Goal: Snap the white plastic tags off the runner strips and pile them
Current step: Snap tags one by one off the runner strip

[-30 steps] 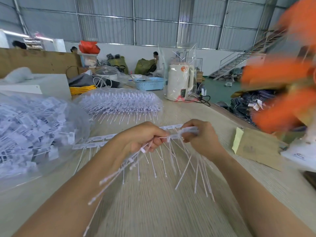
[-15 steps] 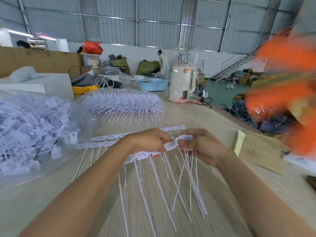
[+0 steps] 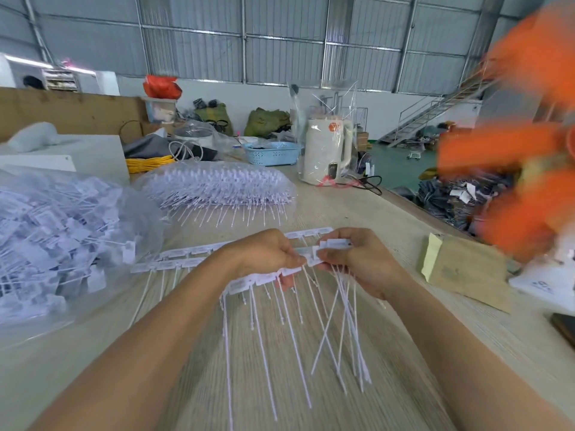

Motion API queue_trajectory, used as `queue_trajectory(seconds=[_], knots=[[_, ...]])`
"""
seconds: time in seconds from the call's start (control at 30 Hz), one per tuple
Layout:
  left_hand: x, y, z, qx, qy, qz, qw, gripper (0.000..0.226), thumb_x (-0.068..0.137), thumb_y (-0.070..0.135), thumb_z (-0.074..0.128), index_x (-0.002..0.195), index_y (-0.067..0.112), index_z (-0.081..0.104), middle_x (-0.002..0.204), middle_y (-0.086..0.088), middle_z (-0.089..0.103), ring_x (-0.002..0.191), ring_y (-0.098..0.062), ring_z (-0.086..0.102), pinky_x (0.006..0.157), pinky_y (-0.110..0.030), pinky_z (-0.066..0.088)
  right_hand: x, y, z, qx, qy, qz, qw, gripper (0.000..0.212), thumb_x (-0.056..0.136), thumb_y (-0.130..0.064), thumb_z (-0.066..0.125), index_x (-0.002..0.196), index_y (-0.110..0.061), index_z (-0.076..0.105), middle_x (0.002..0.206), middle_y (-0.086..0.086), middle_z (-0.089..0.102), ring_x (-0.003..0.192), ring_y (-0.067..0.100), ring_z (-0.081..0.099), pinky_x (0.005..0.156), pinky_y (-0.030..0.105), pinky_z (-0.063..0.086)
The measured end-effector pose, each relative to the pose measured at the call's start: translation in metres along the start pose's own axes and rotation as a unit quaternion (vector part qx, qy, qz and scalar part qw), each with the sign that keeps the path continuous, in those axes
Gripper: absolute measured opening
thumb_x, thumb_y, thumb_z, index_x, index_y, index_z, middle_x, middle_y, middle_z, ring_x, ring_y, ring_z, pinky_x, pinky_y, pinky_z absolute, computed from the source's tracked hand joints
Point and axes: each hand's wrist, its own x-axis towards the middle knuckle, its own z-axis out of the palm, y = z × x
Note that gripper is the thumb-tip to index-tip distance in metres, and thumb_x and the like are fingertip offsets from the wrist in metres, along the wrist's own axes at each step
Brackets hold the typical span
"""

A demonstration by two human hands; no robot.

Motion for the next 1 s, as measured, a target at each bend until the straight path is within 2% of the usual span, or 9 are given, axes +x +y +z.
queue_trajectory(seconds=[0.2, 0.33, 0.53, 0.7, 0.8, 0.83, 0.9, 0.97, 1.0], knots=[[0.001, 0.002, 0.002, -0.058, 0.046, -0.003, 0.997, 0.037, 0.093, 0.021, 0.057, 0.059, 0.009, 0.061, 0.043, 0.004, 0.055, 0.035, -0.002, 0.047, 0.039, -0.012, 0.037, -0.003, 0.000, -0.002, -0.033, -0.034, -0.008, 0.999, 0.017, 0.079, 0.011, 0.066, 0.095, 0.007, 0.066, 0.079, 0.013, 0.069, 0.062, 0.013, 0.069, 0.058, 0.017, 0.053], [0.000, 0.001, 0.003, -0.074, 0.040, 0.000, 0.996, 0.041, 0.092, 0.017, 0.057, 0.051, 0.009, 0.055, 0.040, 0.003, 0.049, 0.034, -0.007, 0.040, 0.040, -0.014, 0.033, -0.006, -0.005, 0.003, -0.109, -0.020, -0.053, 0.992, 0.018, 0.072, 0.016, 0.068, 0.089, 0.019, 0.063, 0.081, 0.024, 0.065, 0.070, 0.027, 0.063, 0.072, 0.031, 0.051], [0.001, 0.000, 0.000, -0.111, 0.047, -0.002, 0.993, 0.036, 0.089, 0.018, 0.061, 0.054, 0.007, 0.059, 0.048, -0.005, 0.050, 0.044, -0.017, 0.040, 0.052, -0.026, 0.029, -0.008, -0.010, 0.007, -0.114, 0.015, -0.070, 0.991, 0.021, 0.070, 0.012, 0.072, 0.090, 0.010, 0.067, 0.087, 0.018, 0.068, 0.077, 0.019, 0.061, 0.076, 0.033, 0.053], [0.003, -0.001, -0.001, -0.159, 0.032, -0.030, 0.986, 0.029, 0.087, 0.019, 0.063, 0.059, 0.009, 0.062, 0.045, 0.001, 0.046, 0.047, -0.014, 0.038, 0.050, -0.022, 0.027, -0.006, -0.010, 0.010, -0.155, 0.033, -0.104, 0.982, 0.016, 0.072, 0.010, 0.072, 0.079, -0.004, 0.067, 0.077, 0.007, 0.065, 0.069, 0.014, 0.058, 0.068, 0.027, 0.049], [0.000, 0.002, -0.006, -0.183, -0.035, -0.032, 0.982, 0.024, 0.087, 0.016, 0.061, 0.064, 0.007, 0.063, 0.040, 0.004, 0.037, 0.038, -0.011, 0.033, 0.044, -0.017, 0.028, -0.004, -0.007, -0.002, -0.253, 0.080, -0.146, 0.953, 0.013, 0.076, 0.006, 0.070, 0.079, -0.006, 0.069, 0.077, 0.003, 0.065, 0.069, 0.014, 0.059, 0.063, 0.019, 0.047], [-0.002, 0.003, -0.008, -0.160, -0.042, -0.032, 0.986, 0.022, 0.085, 0.015, 0.062, 0.064, 0.008, 0.063, 0.039, 0.005, 0.037, 0.036, -0.010, 0.033, 0.043, -0.016, 0.028, -0.001, -0.006, -0.013, -0.241, 0.118, -0.140, 0.953, 0.013, 0.076, 0.006, 0.070, 0.080, -0.007, 0.069, 0.079, 0.004, 0.066, 0.069, 0.016, 0.060, 0.063, 0.019, 0.048], [-0.003, 0.002, -0.012, -0.058, -0.018, -0.034, 0.998, 0.020, 0.081, 0.014, 0.065, 0.062, 0.009, 0.063, 0.039, 0.005, 0.045, 0.037, -0.010, 0.039, 0.043, -0.016, 0.030, 0.001, -0.012, -0.040, -0.033, 0.187, -0.085, 0.978, 0.017, 0.075, 0.007, 0.070, 0.084, -0.007, 0.068, 0.086, 0.010, 0.068, 0.074, 0.021, 0.065, 0.069, 0.027, 0.054], [-0.003, -0.003, -0.012, 0.027, -0.008, -0.041, 0.999, 0.019, 0.082, 0.015, 0.062, 0.066, 0.006, 0.067, 0.043, 0.003, 0.054, 0.041, -0.011, 0.047, 0.048, -0.017, 0.038, 0.002, -0.022, -0.062, 0.235, 0.199, -0.041, 0.950, 0.015, 0.079, 0.009, 0.063, 0.089, -0.002, 0.063, 0.093, 0.014, 0.065, 0.072, 0.019, 0.070, 0.068, 0.027, 0.057], [-0.003, -0.006, -0.011, 0.064, -0.012, -0.050, 0.997, 0.021, 0.084, 0.017, 0.061, 0.070, 0.004, 0.069, 0.049, 0.001, 0.059, 0.045, -0.012, 0.052, 0.053, -0.019, 0.042, 0.004, -0.025, -0.067, 0.307, 0.193, -0.029, 0.931, 0.013, 0.082, 0.009, 0.060, 0.091, -0.001, 0.061, 0.095, 0.014, 0.064, 0.068, 0.017, 0.071, 0.064, 0.022, 0.057]])
